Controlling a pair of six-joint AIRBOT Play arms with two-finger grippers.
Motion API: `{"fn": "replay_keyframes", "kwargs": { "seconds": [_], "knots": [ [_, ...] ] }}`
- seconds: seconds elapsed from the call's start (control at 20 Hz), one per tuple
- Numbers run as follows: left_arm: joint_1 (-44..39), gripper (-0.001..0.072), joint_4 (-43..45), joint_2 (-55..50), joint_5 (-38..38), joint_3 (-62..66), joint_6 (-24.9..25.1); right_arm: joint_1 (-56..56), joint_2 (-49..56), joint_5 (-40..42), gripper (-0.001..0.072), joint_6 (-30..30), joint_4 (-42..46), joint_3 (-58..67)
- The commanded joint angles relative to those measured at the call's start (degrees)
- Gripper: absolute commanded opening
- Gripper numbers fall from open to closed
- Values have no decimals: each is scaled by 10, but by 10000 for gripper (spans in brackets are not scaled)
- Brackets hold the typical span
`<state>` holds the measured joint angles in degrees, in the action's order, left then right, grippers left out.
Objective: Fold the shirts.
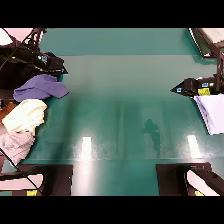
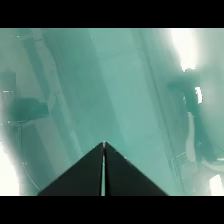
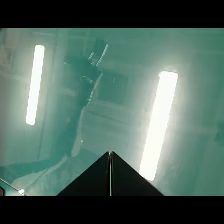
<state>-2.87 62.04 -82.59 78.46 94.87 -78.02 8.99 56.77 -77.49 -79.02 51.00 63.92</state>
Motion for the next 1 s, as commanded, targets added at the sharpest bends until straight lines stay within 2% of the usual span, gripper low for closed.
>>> {"fn": "replay_keyframes", "kwargs": {
  "seconds": [0.0, 0.5, 0.7, 0.75, 0.8, 0.85, 0.95],
  "knots": [
    [0, 28, 0, 0, 0, 0, 0, -1, 0, 4, 15, -9, 0, 1],
    [0, 27, 0, 0, -1, 0, 0, -1, 0, 6, 15, -11, 0, 1],
    [0, 29, -6, 0, -45, 0, 16, -1, 0, 10, 16, -11, 0, 1],
    [1, 149, 24, 0, -75, 0, 26, -1, 0, 10, 15, -11, 0, 1],
    [1, 508, 70, -1, -105, 0, 19, -1, 0, 10, 16, -11, 0, 1],
    [1, 681, 135, -3, -152, 0, -20, -1, 0, 9, 15, -11, 0, 1],
    [1, 677, 275, -12, -236, 0, -89, -1, 0, 8, 16, -11, 0, 1]
  ]
}}
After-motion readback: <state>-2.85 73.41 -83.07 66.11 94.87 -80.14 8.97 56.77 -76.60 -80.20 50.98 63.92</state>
